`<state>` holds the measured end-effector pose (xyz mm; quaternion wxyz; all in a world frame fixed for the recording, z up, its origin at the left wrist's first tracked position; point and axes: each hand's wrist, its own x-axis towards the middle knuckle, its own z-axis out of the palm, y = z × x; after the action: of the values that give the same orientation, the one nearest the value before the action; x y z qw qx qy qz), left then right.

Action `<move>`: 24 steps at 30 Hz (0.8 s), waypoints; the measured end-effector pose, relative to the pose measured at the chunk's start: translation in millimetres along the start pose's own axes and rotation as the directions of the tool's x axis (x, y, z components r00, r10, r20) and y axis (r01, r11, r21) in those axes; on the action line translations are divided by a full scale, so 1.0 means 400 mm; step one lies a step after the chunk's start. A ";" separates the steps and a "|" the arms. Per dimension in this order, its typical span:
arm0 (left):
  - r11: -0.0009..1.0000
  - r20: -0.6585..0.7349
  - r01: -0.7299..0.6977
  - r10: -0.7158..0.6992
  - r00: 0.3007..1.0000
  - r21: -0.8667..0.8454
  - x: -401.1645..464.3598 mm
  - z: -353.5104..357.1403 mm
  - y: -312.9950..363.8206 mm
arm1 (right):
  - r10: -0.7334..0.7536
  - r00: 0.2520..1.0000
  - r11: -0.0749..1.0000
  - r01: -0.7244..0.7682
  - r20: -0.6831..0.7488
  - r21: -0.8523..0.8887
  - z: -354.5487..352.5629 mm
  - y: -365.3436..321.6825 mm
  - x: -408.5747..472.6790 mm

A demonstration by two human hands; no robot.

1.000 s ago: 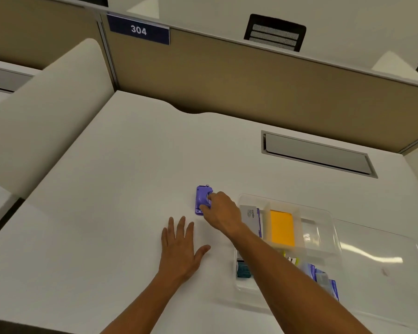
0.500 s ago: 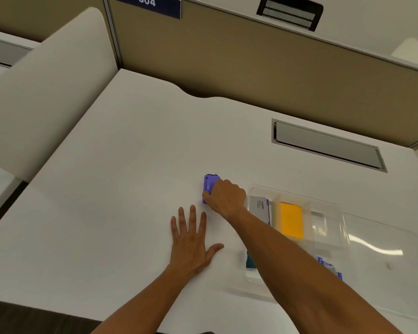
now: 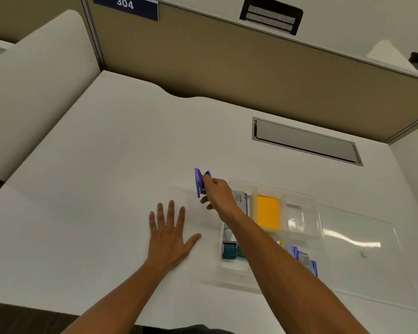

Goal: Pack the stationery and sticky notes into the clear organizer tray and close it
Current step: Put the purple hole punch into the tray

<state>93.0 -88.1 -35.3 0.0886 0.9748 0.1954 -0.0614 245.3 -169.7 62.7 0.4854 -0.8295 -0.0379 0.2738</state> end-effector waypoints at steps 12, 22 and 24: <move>0.952 0.054 0.109 -0.098 0.994 -0.287 -0.003 -0.057 0.154 | -0.124 0.948 0.991 0.136 -0.294 0.020 -0.353 0.179 -0.111; 0.774 -0.034 -0.111 0.116 0.993 -0.623 -0.013 -0.116 0.351 | -0.300 0.865 0.842 0.043 -0.402 -0.537 -0.607 0.302 -0.131; 0.835 -0.009 -0.088 0.099 0.995 -0.543 -0.015 -0.098 0.365 | -0.334 0.868 0.772 0.028 -0.368 -0.635 -0.626 0.313 -0.130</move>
<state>147.9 -215.5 25.5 0.3657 0.9175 0.1561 -0.0085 298.8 -449.2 75.7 0.2104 -0.9734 -0.0902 -0.0077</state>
